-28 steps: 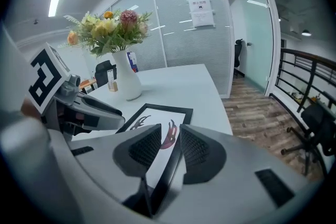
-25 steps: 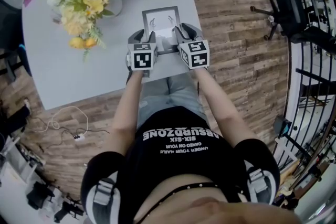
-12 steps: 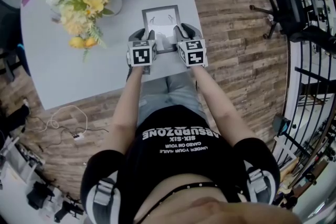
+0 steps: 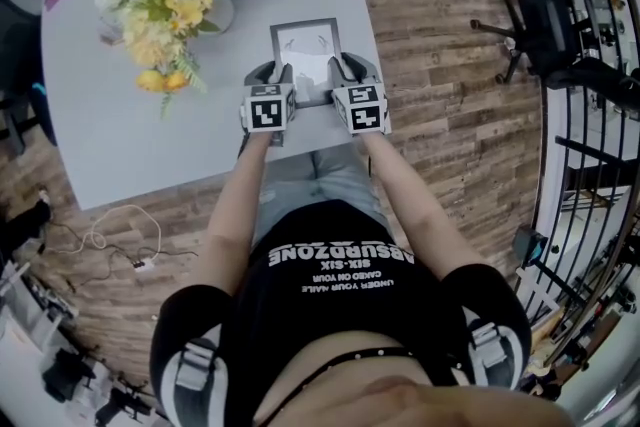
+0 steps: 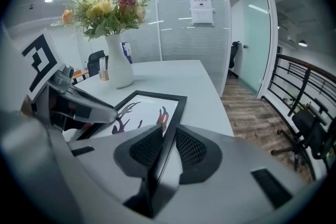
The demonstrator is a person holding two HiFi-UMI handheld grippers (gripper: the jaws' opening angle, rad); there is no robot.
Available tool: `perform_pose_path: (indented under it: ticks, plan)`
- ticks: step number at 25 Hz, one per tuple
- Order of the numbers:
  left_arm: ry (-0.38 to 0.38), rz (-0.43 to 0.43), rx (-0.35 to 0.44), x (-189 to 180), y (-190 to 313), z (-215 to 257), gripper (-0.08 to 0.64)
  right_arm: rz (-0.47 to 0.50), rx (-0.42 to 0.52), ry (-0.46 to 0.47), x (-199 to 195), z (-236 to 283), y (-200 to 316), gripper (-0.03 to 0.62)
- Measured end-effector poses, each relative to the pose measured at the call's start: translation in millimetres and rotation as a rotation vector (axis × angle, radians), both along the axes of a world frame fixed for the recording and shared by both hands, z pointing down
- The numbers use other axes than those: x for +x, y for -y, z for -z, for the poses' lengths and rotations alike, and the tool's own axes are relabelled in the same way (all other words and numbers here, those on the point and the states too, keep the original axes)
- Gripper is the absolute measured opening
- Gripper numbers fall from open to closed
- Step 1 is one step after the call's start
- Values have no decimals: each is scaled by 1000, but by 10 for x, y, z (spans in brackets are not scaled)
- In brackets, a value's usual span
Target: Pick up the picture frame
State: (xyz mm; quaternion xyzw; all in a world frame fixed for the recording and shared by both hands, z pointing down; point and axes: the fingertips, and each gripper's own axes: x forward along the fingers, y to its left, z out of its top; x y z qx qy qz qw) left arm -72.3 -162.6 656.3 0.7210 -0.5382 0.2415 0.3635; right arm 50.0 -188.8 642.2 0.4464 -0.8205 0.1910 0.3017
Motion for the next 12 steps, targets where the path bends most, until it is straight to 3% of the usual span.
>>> perform_pose_path:
  ticks: [12]
  plan:
    - [-18, -2, -29, -11, 13, -16, 132, 31, -10, 2, -2, 1, -11, 92]
